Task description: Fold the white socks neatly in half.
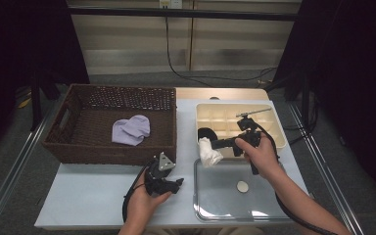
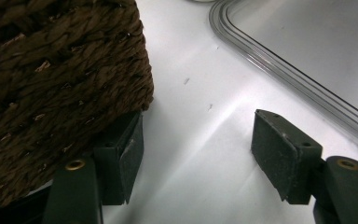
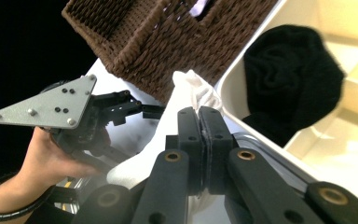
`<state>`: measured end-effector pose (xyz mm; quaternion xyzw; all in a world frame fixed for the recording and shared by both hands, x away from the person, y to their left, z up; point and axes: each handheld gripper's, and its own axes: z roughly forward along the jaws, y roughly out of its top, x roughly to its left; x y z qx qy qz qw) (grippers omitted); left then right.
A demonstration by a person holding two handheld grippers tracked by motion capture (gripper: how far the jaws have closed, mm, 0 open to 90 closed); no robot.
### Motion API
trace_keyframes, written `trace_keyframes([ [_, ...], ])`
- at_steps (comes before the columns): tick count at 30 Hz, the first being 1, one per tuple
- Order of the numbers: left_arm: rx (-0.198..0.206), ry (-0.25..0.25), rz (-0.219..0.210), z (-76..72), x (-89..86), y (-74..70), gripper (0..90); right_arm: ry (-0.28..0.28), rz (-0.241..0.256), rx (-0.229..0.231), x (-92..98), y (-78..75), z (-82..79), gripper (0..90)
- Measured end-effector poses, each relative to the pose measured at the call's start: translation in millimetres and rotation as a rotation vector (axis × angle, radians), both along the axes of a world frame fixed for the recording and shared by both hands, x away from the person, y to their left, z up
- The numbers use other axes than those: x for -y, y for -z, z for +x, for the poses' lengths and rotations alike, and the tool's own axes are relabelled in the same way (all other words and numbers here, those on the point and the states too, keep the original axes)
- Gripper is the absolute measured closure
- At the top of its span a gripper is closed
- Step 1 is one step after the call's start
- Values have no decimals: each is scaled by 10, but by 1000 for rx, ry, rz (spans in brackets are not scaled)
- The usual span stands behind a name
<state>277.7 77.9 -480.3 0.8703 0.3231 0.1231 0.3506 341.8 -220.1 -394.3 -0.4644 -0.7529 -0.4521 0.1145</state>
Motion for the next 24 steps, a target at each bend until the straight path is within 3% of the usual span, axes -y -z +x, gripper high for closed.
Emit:
trace_keyframes([
  [18, 24, -1, -39, -29, -25, 45, 332, 75, -3, 24, 278, -230, 168, 886],
  [24, 27, 1, -47, -35, -38, 56, 331, 95, -6, 27, 341, -231, 228, 886],
])
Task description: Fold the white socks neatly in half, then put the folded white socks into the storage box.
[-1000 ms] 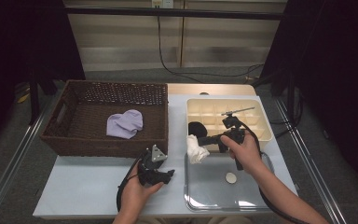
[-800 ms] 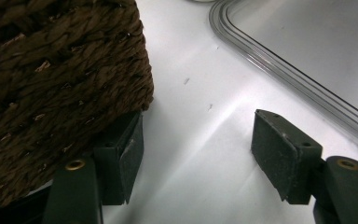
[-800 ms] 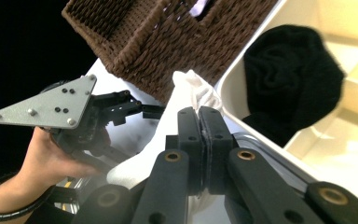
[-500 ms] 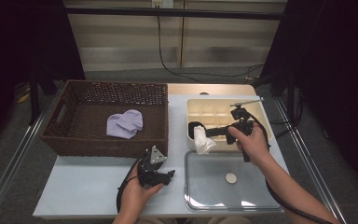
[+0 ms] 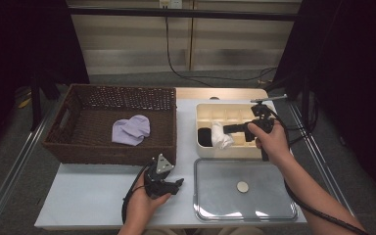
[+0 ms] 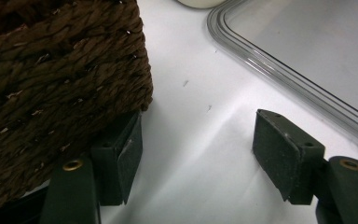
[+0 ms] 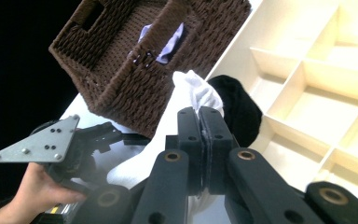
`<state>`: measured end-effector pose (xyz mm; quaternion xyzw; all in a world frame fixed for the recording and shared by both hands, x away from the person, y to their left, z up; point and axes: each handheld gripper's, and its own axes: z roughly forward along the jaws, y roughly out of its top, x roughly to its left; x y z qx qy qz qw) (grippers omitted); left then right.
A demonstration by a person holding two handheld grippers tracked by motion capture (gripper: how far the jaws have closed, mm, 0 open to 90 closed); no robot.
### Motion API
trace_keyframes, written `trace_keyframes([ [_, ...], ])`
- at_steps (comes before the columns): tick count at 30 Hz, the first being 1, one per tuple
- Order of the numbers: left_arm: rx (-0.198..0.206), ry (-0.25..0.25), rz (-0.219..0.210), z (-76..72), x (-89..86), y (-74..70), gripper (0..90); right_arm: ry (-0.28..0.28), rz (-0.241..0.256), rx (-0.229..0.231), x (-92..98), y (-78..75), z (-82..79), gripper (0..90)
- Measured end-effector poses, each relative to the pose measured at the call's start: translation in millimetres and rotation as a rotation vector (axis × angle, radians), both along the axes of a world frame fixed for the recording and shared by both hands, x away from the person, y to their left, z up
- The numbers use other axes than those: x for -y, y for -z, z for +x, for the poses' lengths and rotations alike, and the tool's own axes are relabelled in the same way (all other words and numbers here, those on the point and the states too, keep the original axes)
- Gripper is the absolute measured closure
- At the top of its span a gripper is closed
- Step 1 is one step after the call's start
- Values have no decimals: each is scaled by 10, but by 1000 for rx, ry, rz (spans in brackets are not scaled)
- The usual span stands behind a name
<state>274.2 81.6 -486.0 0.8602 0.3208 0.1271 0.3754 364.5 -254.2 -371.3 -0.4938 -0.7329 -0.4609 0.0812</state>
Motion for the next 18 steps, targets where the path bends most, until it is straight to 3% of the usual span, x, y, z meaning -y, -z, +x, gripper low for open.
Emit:
trace_keyframes([
  [18, 8, -1, -2, -4, -8, 6, 331, 81, -26, -4, 219, 51, 164, 885],
])
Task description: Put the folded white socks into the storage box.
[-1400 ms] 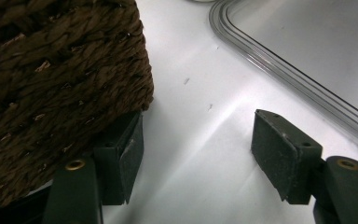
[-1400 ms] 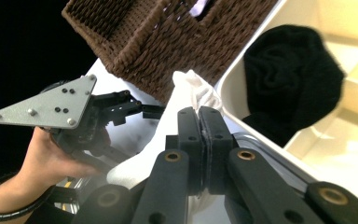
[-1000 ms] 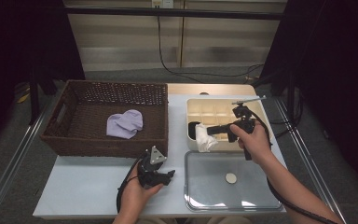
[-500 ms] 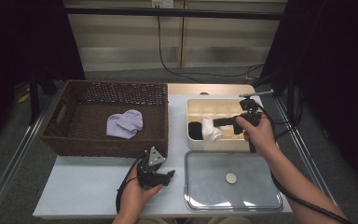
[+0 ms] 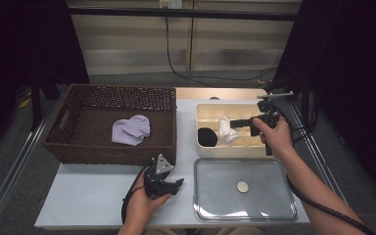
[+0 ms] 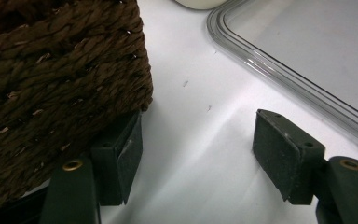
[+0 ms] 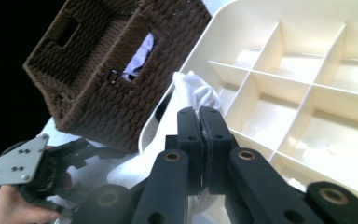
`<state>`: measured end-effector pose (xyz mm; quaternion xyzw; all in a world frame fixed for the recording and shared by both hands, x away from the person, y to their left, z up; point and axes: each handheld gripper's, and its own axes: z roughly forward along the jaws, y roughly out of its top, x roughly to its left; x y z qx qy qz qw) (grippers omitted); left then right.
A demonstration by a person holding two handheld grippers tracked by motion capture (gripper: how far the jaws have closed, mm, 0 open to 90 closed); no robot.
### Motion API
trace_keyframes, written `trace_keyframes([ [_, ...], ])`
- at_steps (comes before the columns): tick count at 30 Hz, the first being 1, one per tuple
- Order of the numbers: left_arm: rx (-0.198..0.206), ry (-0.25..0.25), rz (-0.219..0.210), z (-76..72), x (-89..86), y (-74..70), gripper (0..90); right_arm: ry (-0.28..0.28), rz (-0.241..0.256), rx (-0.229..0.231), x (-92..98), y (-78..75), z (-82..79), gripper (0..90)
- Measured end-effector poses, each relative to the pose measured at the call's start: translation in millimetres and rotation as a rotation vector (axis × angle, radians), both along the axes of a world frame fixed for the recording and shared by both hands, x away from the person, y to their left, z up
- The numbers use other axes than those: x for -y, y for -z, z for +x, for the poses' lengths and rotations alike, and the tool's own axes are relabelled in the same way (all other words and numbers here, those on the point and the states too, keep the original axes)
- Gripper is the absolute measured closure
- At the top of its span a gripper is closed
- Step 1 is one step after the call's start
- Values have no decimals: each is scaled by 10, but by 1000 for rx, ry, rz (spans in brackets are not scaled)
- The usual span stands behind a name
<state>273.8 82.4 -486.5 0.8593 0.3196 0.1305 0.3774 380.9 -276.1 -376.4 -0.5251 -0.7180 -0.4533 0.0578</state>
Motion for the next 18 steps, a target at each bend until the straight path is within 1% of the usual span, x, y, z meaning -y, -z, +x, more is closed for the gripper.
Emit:
trace_keyframes([
  [8, -1, -3, -3, -1, 1, 1, 331, 23, -19, -12, 34, 69, 60, 884],
  [9, 0, -1, -4, 0, 1, 3, 331, 25, -29, -11, 35, 82, 67, 884],
  [11, -1, -1, -1, 0, 0, 0, 331, 31, -31, -7, 36, 112, 80, 884],
  [12, -1, 0, -3, 0, 1, 2, 331, 34, -33, -15, 36, 123, 87, 884],
  [14, -1, -1, -1, -1, 1, 1, 331, 37, -41, -12, 31, 158, 100, 884],
  [15, 0, 0, -4, 0, 1, 2, 331, 39, -45, -17, 25, 174, 104, 884],
  [18, 1, 3, -1, 2, 0, 1, 331, 41, -73, -10, 6, 217, 118, 884],
])
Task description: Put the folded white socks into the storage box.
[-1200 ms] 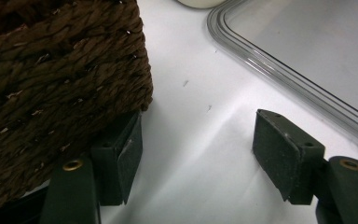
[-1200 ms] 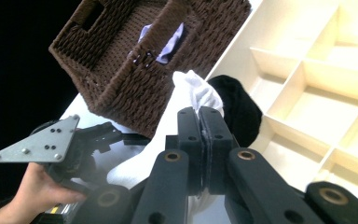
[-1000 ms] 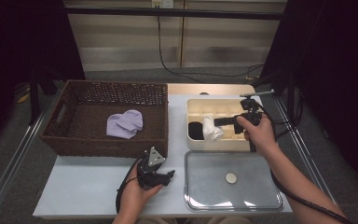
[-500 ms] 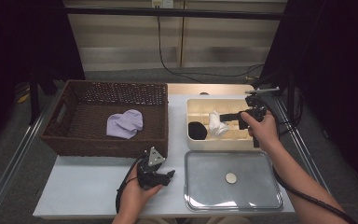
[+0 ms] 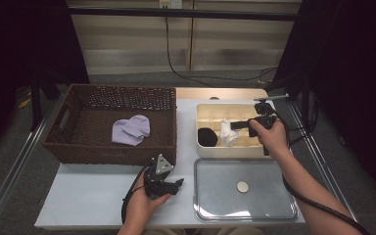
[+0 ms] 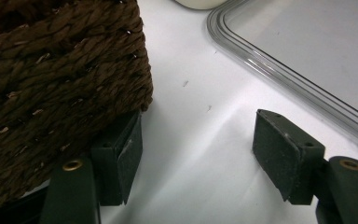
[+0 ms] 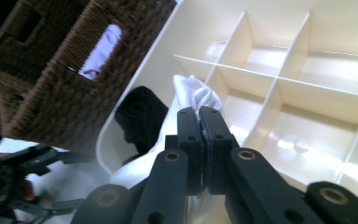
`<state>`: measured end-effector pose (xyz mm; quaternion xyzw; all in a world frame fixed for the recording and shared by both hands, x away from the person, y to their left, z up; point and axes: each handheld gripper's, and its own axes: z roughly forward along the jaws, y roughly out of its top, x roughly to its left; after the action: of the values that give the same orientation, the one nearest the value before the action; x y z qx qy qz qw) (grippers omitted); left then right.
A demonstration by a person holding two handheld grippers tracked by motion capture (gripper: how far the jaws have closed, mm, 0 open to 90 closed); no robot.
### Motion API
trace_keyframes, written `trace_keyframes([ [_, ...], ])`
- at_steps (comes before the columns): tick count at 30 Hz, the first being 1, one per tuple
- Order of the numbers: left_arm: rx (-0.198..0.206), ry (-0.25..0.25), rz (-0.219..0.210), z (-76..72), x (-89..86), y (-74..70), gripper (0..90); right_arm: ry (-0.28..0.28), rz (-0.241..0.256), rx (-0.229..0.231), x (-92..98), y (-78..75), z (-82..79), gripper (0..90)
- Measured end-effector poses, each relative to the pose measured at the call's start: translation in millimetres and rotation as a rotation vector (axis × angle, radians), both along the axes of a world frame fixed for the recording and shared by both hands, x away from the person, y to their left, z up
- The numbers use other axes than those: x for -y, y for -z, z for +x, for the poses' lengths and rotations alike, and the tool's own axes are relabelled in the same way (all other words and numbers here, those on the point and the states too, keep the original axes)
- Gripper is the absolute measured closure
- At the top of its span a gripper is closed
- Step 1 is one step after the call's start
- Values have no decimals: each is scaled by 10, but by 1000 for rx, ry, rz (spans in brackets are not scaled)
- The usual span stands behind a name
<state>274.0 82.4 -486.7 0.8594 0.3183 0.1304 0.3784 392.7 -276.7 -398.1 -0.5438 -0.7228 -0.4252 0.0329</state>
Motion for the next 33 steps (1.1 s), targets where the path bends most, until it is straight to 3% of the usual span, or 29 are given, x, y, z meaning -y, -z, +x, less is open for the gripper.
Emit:
trace_keyframes([
  [10, 0, -2, 0, -2, 1, 0, 331, -23, -28, -26, -86, 198, -1, 882],
  [20, 1, -2, 5, -4, 1, -2, 331, -47, -83, -14, -167, 242, -18, 877],
  [25, 0, -3, 4, -4, 2, -2, 331, -51, -117, 0, -180, 230, -43, 815],
  [33, -1, -3, 2, -3, 1, -1, 331, -67, -181, 23, -208, 69, -36, 721],
])
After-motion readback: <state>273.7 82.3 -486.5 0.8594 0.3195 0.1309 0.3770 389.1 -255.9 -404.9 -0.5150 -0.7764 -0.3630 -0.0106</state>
